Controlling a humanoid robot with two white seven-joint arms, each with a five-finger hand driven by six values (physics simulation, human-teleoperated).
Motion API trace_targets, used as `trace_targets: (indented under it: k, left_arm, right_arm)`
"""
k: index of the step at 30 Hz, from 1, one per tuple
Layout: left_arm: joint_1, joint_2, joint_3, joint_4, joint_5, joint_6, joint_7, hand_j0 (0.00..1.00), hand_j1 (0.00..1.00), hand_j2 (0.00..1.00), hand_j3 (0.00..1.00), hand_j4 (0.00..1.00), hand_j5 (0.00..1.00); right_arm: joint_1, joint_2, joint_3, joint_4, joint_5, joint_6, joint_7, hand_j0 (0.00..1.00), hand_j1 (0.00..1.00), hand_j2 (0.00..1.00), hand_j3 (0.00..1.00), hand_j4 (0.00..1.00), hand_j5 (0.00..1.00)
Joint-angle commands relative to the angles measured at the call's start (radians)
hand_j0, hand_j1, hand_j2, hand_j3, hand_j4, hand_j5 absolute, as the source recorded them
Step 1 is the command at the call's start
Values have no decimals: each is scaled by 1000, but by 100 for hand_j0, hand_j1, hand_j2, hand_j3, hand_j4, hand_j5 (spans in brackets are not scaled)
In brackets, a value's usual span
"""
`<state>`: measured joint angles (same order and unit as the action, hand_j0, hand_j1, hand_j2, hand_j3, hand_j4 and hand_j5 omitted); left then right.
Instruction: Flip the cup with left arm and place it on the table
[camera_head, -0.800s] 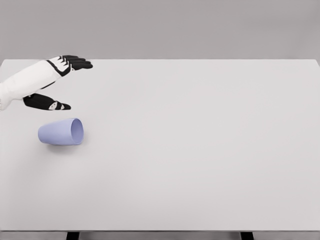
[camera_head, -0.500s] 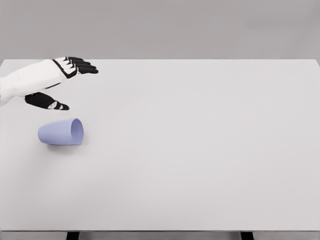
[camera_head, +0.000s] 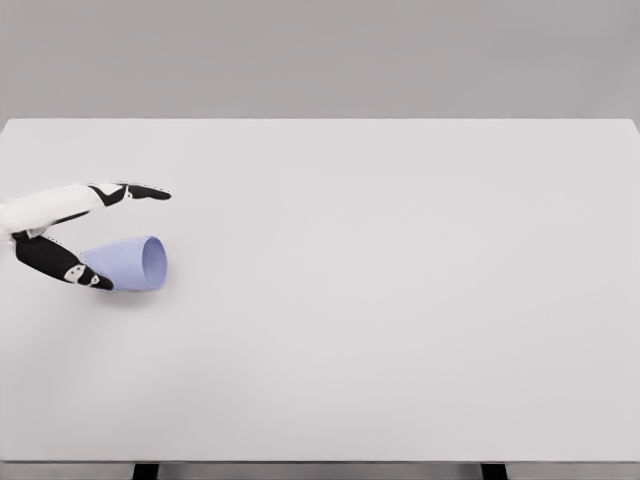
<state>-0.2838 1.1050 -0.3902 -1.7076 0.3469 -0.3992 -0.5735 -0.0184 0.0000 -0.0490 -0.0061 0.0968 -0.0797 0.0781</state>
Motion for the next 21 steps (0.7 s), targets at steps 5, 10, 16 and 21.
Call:
trace_targets:
  k: [5, 10, 16, 21]
  left_arm:
    - [121, 58, -10, -43, -80, 63, 233, 100, 100, 100, 100, 100, 100]
    - [140, 64, -9, -41, -171, 60, 227, 100, 100, 100, 100, 100, 100]
    - [138, 12, -10, -43, -244, 79, 230, 97, 97, 97, 97, 97, 97]
    - [129, -57, -12, -40, -292, 250, 227, 97, 97, 97, 97, 97, 97]
  right_arm:
    - [0, 0, 0, 0, 0, 0, 0, 100, 100, 100, 100, 100, 100]
    - [0, 0, 0, 0, 0, 0, 0, 100, 100, 100, 100, 100, 100]
    - [0, 0, 0, 0, 0, 0, 0, 100, 100, 100, 100, 100, 100]
    - [0, 0, 0, 0, 0, 0, 0, 100, 100, 100, 100, 100, 100]
